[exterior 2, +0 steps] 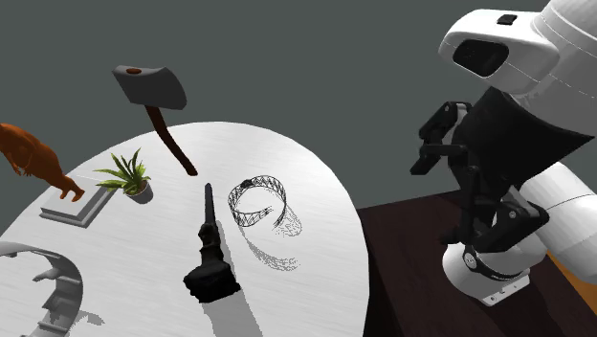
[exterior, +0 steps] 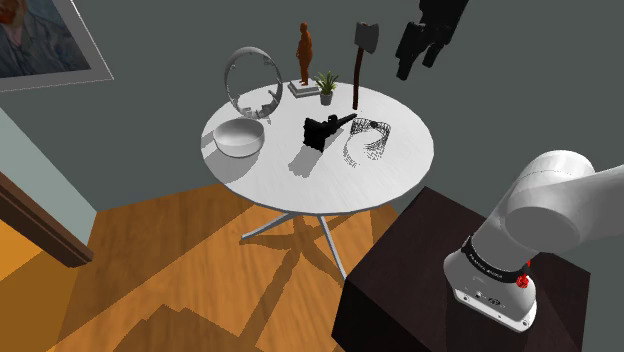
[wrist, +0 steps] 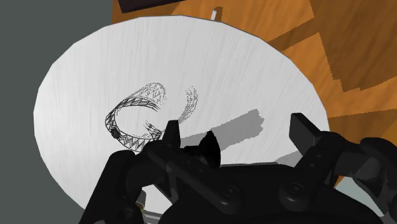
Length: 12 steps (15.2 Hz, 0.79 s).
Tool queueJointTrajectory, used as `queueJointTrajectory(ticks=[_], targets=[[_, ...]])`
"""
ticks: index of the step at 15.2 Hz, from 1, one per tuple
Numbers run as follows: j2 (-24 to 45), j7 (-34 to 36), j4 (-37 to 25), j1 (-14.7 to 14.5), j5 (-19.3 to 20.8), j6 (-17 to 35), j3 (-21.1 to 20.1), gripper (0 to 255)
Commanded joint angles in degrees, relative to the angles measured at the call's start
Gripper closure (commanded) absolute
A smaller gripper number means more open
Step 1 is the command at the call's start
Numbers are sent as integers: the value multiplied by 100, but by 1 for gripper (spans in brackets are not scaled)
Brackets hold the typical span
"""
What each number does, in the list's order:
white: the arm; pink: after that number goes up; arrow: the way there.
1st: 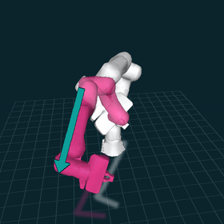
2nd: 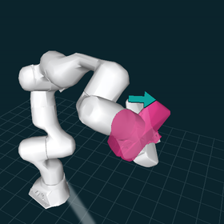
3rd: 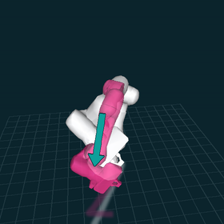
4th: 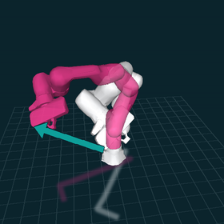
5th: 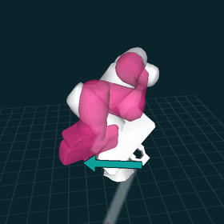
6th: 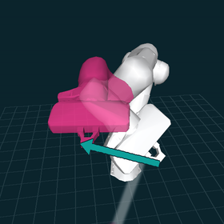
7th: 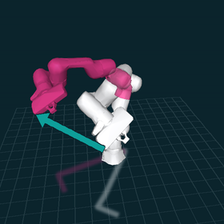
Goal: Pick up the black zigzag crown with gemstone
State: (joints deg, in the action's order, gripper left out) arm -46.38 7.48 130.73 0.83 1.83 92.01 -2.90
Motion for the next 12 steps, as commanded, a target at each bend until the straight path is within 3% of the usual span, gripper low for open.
queueJointTrajectory(ticks=[1, 12], targets=[[0, 0, 0, 0, 0, 0, 0, 0], [1390, -818, 263, 324, 415, 1403, 884, 0]])
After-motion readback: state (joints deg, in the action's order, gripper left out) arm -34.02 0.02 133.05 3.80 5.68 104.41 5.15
